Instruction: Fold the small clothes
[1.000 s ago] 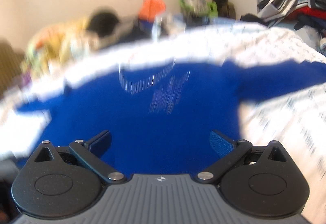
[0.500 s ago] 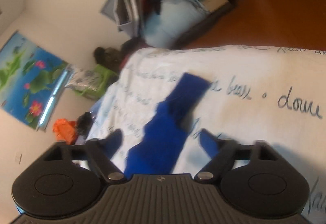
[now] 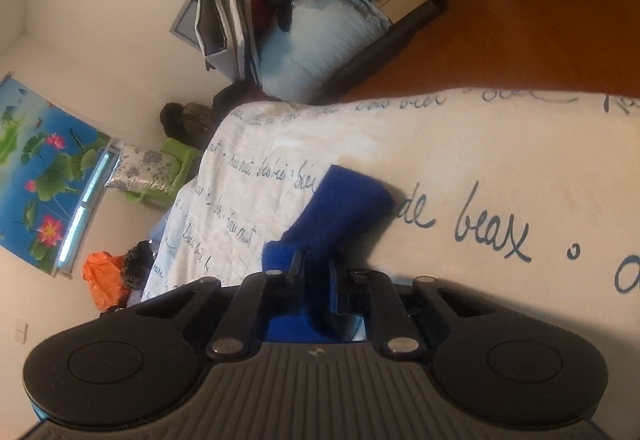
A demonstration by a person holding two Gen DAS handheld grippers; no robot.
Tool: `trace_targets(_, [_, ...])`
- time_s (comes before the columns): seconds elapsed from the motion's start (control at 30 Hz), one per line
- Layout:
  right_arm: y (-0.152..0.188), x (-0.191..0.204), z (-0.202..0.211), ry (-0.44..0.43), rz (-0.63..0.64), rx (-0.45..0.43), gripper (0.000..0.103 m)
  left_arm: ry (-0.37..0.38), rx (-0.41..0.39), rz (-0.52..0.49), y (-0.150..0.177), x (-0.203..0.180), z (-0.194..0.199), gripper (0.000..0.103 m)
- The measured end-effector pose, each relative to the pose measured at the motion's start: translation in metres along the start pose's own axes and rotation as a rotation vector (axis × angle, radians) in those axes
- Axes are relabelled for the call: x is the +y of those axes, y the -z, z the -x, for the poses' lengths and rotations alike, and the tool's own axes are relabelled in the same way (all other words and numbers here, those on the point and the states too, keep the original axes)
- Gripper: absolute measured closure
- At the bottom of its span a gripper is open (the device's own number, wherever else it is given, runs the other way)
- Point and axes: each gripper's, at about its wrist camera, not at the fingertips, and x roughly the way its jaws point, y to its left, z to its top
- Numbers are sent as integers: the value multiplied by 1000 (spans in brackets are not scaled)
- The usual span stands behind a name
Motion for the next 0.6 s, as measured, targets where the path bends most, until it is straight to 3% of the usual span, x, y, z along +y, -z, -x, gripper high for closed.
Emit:
trace_targets(0.07, [20, 39, 16, -99, 128, -7, 94, 0, 0, 1, -1, -1, -1, 0])
trace_targets(0.13, [61, 96, 34, -227, 286, 39, 94, 0, 0, 1, -1, -1, -1, 0])
trace_targets(0.23, [154, 182, 61, -465, 485, 171, 94, 1, 0, 0, -1, -1, -1, 0])
trace_targets(0.3, [223, 225, 76, -579, 568, 258, 91, 1, 0, -1, -1, -1, -1, 0])
trace_targets(0.33, [256, 240, 78, -614, 611, 327, 75, 3, 1, -3, -1, -1, -2, 0])
trace_targets(0.37, [285, 250, 79, -617, 662, 397, 61, 6, 1, -4, -2, -1, -2, 0])
trace_targets(0.4, [308, 255, 81, -595, 694, 436, 35, 10, 1, -3, -2, 0, -2, 0])
trace_targets(0.53, [325, 215, 101, -592, 582, 447, 33, 47, 1, 22, -7, 10, 9, 1])
trace_targets(0.6, [319, 185, 116, -556, 585, 413, 33, 118, -46, 101, -22, 21, 18, 1])
